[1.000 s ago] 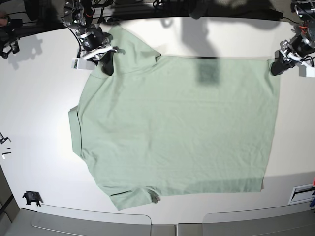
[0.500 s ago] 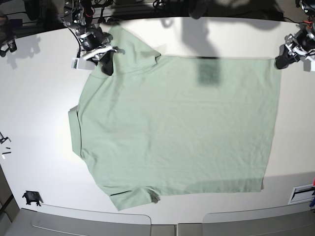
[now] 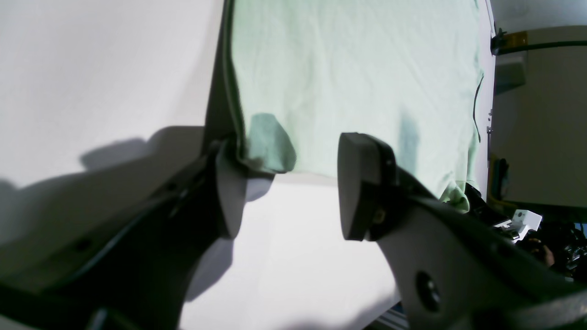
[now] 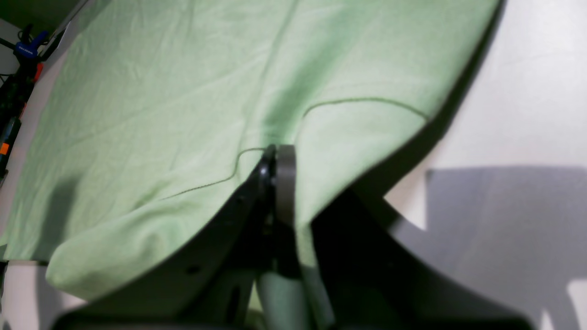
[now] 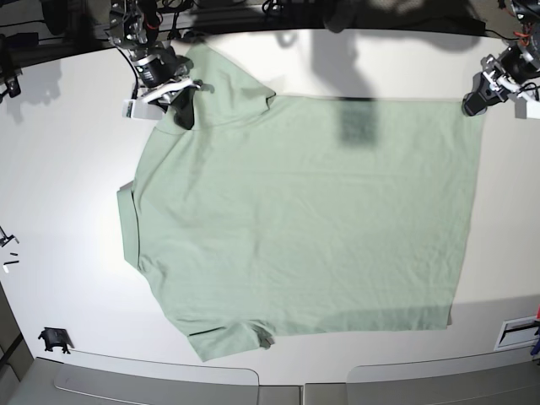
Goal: Fold the T-shirt properly
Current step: 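Move the left gripper down to the opposite shoulder corner of the shirt, then grasp both shoulder corners and pull the shirt toward the robot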
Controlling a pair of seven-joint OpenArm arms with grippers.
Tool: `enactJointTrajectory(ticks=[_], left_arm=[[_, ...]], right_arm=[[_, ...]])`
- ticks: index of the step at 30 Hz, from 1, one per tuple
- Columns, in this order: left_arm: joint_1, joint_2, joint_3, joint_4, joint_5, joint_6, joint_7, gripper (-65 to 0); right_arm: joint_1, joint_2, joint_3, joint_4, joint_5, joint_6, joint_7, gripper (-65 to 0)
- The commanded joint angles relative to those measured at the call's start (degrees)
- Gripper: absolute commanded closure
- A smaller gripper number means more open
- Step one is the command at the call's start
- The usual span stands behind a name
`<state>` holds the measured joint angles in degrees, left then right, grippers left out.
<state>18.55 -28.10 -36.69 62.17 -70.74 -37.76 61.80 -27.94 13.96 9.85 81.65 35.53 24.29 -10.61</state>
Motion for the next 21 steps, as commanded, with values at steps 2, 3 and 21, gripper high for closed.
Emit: enactJointTrajectory(ticks=[2,3,21], left_arm=[[0.1,-0.3,0.4,-0.2,3.1,1.0,2.6,-27.1],[-0.3,-0.3,0.4,-0.2,3.1,0.8,2.3,-24.1],[-1.8,-0.5,0.3,2.7,3.1,0.6,-1.3,0.0]], right_arm=[[-0.3,0.2,0.0,0.3,0.4,0.3,-1.2,0.0],[-0.3,0.2,0.0,0.3,0.4,0.3,-1.2,0.0],[-1.2,0.2,6.1,3.8,0.7,5.9,-7.2,0.0]])
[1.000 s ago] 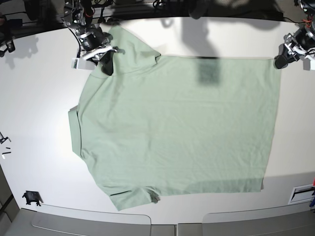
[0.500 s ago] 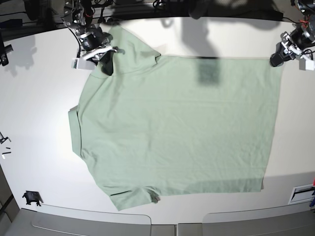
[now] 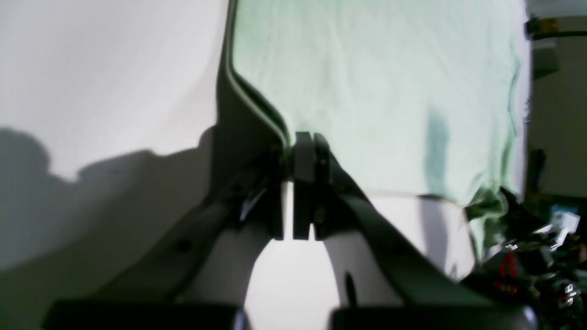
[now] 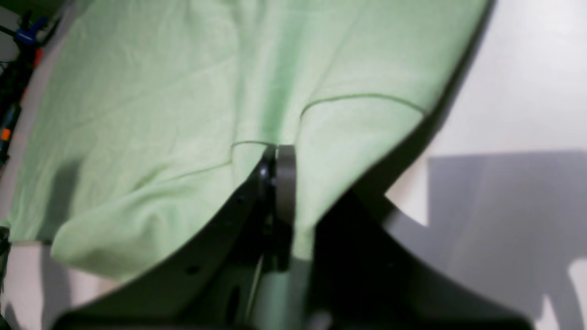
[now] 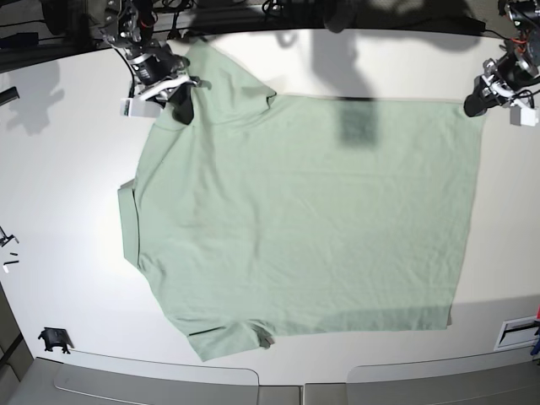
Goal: Fold the T-shirt properly
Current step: 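Grasp both shoulder corners and pull the shirt toward the robot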
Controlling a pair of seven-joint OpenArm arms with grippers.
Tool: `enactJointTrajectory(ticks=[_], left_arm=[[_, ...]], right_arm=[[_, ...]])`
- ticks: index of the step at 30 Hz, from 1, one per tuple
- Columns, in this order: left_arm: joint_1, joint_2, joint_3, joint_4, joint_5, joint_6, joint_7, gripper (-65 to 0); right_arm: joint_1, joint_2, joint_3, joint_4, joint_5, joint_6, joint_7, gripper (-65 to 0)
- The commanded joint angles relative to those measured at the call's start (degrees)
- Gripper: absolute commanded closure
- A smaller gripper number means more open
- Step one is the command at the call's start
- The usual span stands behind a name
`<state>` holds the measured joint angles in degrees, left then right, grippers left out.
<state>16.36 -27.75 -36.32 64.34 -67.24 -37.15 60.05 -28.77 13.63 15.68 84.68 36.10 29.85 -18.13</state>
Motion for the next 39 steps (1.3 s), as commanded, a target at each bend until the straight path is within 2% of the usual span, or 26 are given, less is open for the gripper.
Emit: enactJointTrajectory(ticks=[1,5,7,9,13,18,25,29,33,37,39], left_arm=[[1.0,-0.8,-0.1,2.2,-0.4,0.0,0.5,0.0],[5.6,-0.8,-0.1,11.8,-0.3,-0.2,0.3,0.0],[8.5,-0.8,-0.1,16.8,0.6,-0.2,0.3,0.0],[11.4,-0.8,-0.3,21.5,3.0,-0.2,-0.6,0.0],[16.4,0.4,-4.2,28.3,4.1,-0.2,-1.4,0.0],[21.4,2.4,-11.1,32.4,1.3,-0.2,-1.4,0.0],[26.4,2.6,-18.0,33.4,-3.6,-1.0,0.1,0.0],[25.2,2.1,-18.8,33.4,-5.2,-1.6,-2.2,0.0],[20.2,2.0,-16.8,33.4,-2.7,-1.7,-3.7,0.0],[14.8,2.0,-12.3,33.4,5.8,-1.6,-8.6,0.0],[12.4,2.0,-9.8,33.4,10.9,0.4,-11.7,0.0]], right_arm=[[-0.9,0.5,1.3,1.5,0.6,0.3,-0.9,0.0],[-3.9,0.5,4.2,3.8,5.2,0.5,-3.0,0.0],[-5.8,0.5,4.9,5.1,6.3,2.1,-3.0,0.0],[-7.8,0.5,5.1,6.8,6.3,3.5,-3.0,0.0],[-12.1,0.5,5.1,11.2,6.3,3.9,-3.4,0.0],[-17.3,0.5,5.1,17.2,6.3,3.8,-3.9,0.0],[-24.7,0.5,6.2,26.5,6.4,3.8,-5.7,0.0],[-22.3,0.5,7.0,28.9,6.3,3.8,-5.0,0.0],[-15.7,0.5,5.7,28.8,3.0,3.8,-5.1,0.0],[-9.4,0.5,2.8,27.7,-2.8,2.1,-4.8,0.0],[-6.5,0.5,1.6,25.7,-4.3,1.6,-4.3,0.0]])
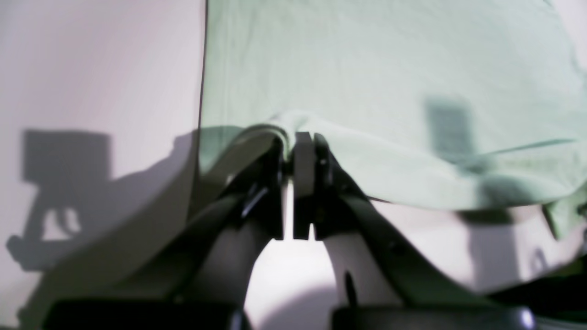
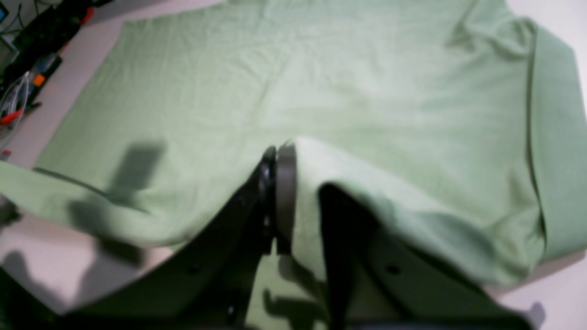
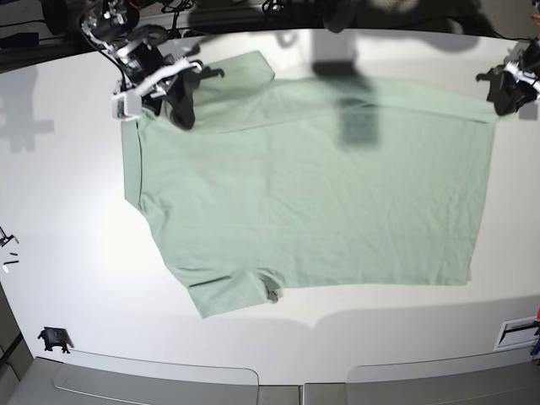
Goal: Fold the T-shirt properly
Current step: 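Grasp both shoulder corners and pull the shirt toward the robot, then release the shirt and raise the right gripper off the shoulder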
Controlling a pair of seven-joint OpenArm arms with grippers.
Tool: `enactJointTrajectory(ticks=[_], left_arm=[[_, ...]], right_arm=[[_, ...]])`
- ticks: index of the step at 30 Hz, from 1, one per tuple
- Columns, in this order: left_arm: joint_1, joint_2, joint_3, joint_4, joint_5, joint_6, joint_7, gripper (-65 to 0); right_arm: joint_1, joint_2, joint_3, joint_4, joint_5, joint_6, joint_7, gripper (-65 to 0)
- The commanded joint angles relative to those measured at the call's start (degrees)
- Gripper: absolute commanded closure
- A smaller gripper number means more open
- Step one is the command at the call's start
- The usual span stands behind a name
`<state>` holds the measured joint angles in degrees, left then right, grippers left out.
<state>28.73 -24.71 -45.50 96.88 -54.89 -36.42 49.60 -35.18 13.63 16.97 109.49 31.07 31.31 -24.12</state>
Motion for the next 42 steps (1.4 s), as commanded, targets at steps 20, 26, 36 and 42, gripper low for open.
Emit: enactJointTrajectory(ticks=[20,26,36,42], left_arm=[[-8.9,-1.0,11.7,-1.6,18.8,5.8,-13.4,0.0],[-8.9,-1.2,12.2,-4.6,20.4,8.2,-14.8,0.0],[-8.9,-1.4,12.2,-4.7,20.4,8.2,-15.2,-25.2],[-8.9,-5.4,12.2,-4.7,20.4,8.2,-15.1,-25.2]], right_arm=[[17.1,0.5,-0.9,-20.1,0.6,0.2,3.7,0.0],[17.1,0.5,-0.9,-20.1,0.6,0.2,3.8,0.0],[17.1,0.5,-0.9,-19.8,0.6,0.2,3.7,-26.0],[17.0,0.5,0.9,-14.9,0.6,0.2,3.1,-34.6]])
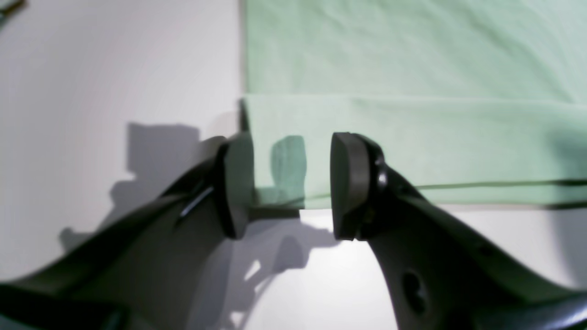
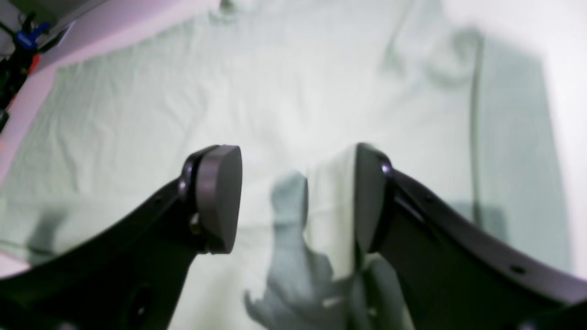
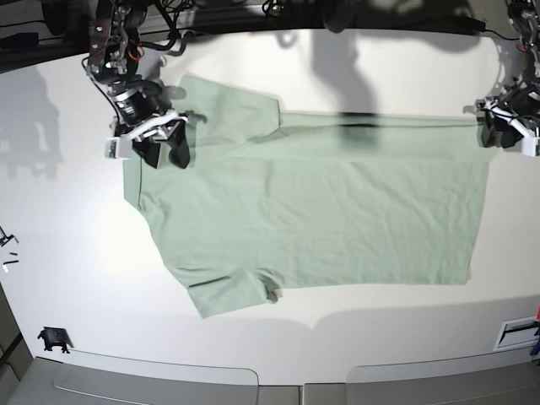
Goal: Fold the T-shirt properly
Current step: 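Release the shirt and raise the right gripper off the shoulder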
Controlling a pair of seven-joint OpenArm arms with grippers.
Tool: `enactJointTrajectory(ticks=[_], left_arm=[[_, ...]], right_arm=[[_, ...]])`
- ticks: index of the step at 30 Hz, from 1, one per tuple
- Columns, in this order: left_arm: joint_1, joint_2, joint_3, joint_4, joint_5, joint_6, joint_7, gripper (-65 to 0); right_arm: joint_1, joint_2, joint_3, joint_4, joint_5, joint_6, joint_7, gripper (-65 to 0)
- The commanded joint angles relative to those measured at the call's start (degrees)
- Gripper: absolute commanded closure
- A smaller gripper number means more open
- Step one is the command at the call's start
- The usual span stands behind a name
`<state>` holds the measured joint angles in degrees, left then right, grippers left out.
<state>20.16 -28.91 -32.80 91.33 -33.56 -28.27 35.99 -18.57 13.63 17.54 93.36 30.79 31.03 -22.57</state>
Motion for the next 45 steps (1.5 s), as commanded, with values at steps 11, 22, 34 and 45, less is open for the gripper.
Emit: enactJointTrajectory(ticks=[11,22,34,45], left_arm=[[-0.3,-7.7,-10.8,0.9,-1.0,2.0,-1.3,-25.2],[-0.1,-8.6,-20.8,0.9,-1.0,2.0,-1.3,-25.2],[-0.1,-8.6,-20.8,0.9,-1.1,2.0,-1.4,-25.2],[-0.1,-8.6,-20.8,0.9,-1.4,1.9,-1.3,-25.2]], right_arm=[[-7.4,0.5,8.7,11.8,8.8,0.5,-6.9,-34.5],[-21.0,-0.3,8.7,11.8,13.1,0.5,-7.6,-34.5],[-21.3,-2.7,4.2,11.3,9.3,-5.7,-7.3,-34.5],[-19.6,-2.9,-0.2,7.1,6.5,-7.4,-5.8,-34.5]])
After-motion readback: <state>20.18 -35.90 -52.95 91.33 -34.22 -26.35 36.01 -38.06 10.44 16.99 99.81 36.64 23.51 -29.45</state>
